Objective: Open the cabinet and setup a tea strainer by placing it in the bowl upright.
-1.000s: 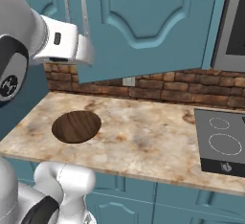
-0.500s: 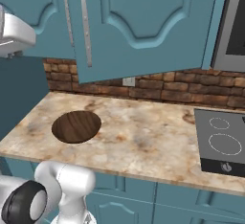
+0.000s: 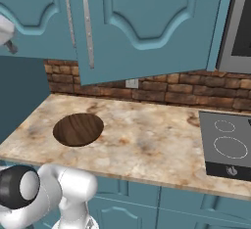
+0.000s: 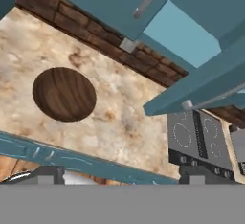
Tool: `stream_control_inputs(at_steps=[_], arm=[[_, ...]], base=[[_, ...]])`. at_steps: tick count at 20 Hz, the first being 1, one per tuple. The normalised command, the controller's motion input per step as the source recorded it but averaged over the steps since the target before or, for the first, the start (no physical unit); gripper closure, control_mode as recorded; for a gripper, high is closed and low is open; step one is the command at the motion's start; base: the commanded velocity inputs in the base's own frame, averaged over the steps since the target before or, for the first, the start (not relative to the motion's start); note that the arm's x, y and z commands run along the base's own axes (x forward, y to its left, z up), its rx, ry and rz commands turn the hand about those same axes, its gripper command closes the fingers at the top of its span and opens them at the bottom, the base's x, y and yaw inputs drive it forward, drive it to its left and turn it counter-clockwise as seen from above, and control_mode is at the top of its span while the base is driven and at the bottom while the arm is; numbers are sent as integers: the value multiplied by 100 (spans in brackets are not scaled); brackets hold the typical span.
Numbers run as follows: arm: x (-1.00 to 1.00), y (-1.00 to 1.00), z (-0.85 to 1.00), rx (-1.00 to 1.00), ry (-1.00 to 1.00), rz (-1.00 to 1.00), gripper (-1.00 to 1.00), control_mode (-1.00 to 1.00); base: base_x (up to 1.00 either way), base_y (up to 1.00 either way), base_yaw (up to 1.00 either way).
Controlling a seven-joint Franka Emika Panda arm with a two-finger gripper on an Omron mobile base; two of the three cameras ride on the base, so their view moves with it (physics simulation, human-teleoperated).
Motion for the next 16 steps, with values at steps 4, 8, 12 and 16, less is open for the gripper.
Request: stream_control_inputs(at_steps=[4,8,12,16], arm=[[22,-11,-24,-30,8,11,-100,-100],[11,-33,-9,-25,0,15,-100,-100],[0,-42,-34,-15,0,18,-100,-100],[2,-29,-71,-5,-1,12,-100,-100]], base=[[0,0,0],[0,0,0],[0,0,0],[0,0,0]])
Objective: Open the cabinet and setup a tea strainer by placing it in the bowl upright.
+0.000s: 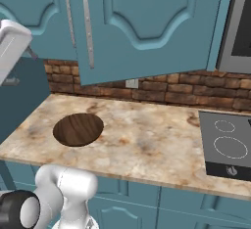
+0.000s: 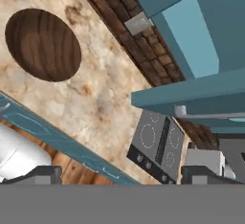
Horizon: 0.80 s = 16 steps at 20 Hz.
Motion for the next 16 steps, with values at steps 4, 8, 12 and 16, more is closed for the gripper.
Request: stream_control_inputs(at_steps=[4,8,12,16], arm=[[39,-1,-31,0,10,4,-100,-100],[20,-2,0,-11,3,1,-100,-100],[19,-16,0,-16,17,-3,-100,-100],[38,0,0,-25,33,-1,-100,-100]], base=[[0,0,0],[0,0,0],[0,0,0],[0,0,0]])
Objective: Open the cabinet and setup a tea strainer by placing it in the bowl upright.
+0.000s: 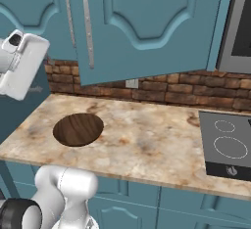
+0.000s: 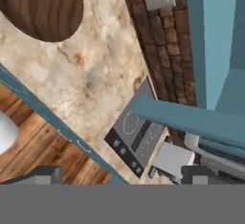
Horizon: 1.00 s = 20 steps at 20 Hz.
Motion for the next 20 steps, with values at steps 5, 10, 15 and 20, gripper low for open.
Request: stream_control_inputs(at_steps=[5,10,15,20], arm=[[23,-11,1,-20,32,0,-100,-100],[8,-32,0,-12,21,0,-100,-100],[1,-31,0,-7,13,0,-100,-100],[17,-5,0,-15,22,0,-100,-100]], base=[[0,0,0],[0,0,0],[0,0,0],[0,0,0]])
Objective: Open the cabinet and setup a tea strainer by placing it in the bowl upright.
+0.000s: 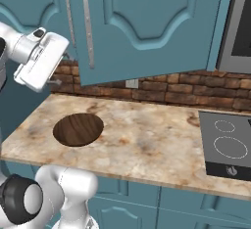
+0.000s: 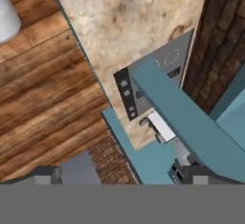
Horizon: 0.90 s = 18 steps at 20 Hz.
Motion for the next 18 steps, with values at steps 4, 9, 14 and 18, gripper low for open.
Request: stream_control_inputs(at_steps=[4,9,14,18], arm=[[23,0,0,-19,26,3,-100,-100],[7,0,0,-20,17,10,-100,-100],[5,0,0,-17,1,17,-100,-100],[19,0,0,-8,0,21,-100,-100]], base=[[0,0,0],[0,0,0],[0,0,0],[0,0,0]])
